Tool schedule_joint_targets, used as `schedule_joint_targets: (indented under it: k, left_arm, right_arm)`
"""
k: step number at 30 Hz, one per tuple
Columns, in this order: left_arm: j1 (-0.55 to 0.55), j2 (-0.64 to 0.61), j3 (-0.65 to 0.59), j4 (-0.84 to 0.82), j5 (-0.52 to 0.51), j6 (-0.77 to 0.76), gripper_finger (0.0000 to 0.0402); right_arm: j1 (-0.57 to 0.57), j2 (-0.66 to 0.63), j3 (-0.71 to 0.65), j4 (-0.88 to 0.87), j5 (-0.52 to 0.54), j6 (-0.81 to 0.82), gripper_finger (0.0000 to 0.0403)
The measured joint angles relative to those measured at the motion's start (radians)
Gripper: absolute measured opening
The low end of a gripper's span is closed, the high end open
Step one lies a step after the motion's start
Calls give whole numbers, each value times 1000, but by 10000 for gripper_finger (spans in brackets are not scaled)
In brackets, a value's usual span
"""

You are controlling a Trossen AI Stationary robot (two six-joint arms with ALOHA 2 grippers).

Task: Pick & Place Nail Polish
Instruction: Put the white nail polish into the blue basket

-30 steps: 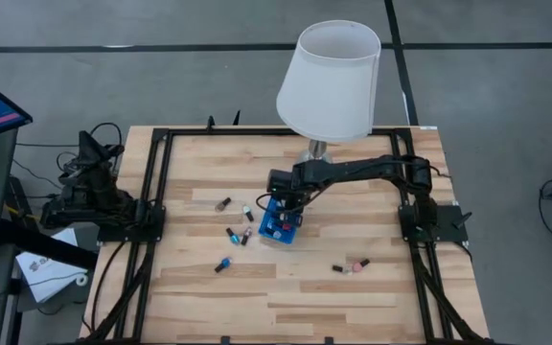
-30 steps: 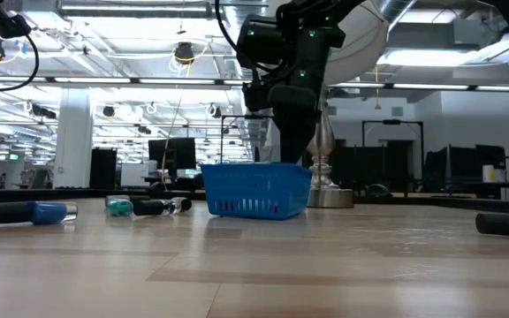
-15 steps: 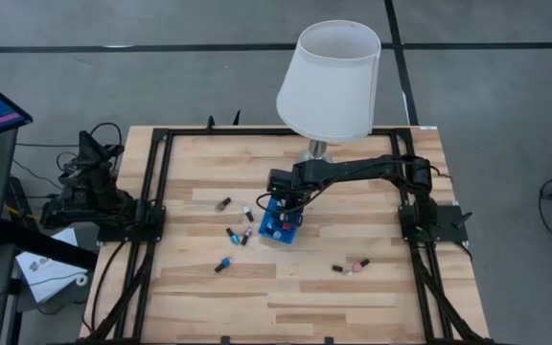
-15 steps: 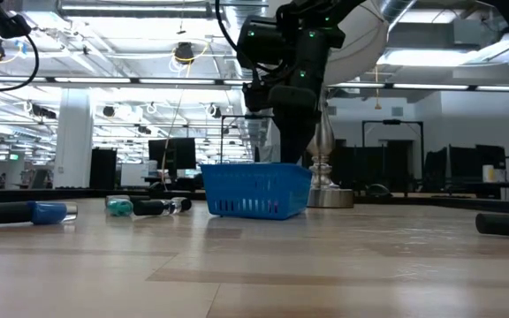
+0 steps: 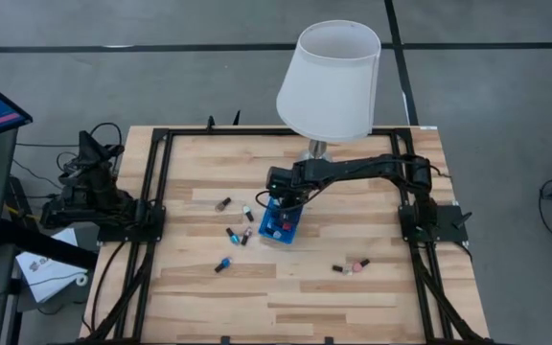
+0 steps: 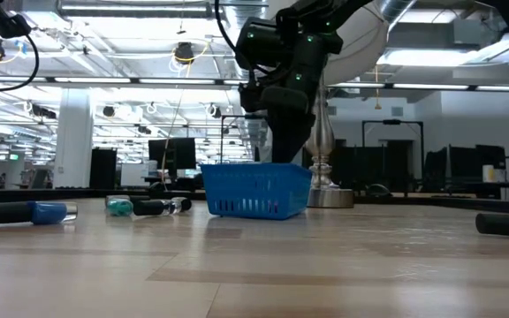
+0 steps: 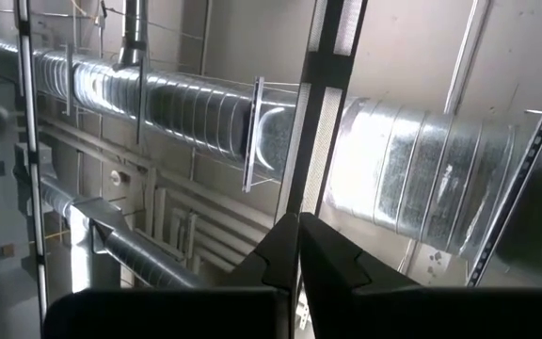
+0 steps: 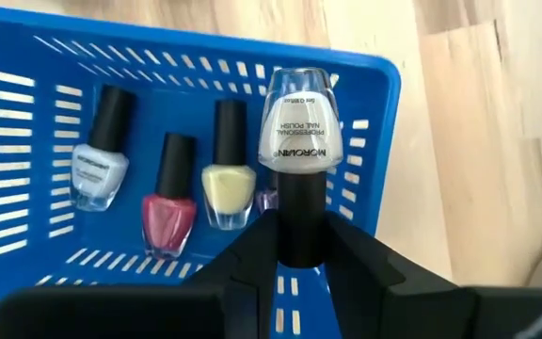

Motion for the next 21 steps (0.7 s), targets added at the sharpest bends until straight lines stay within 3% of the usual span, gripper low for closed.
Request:
schedule_joint_targets:
  k: [21]
  left_arm:
    - [0, 0, 0, 0, 0, 0, 8]
  right_arm:
    - [-7, -1, -36, 16, 0, -7, 73]
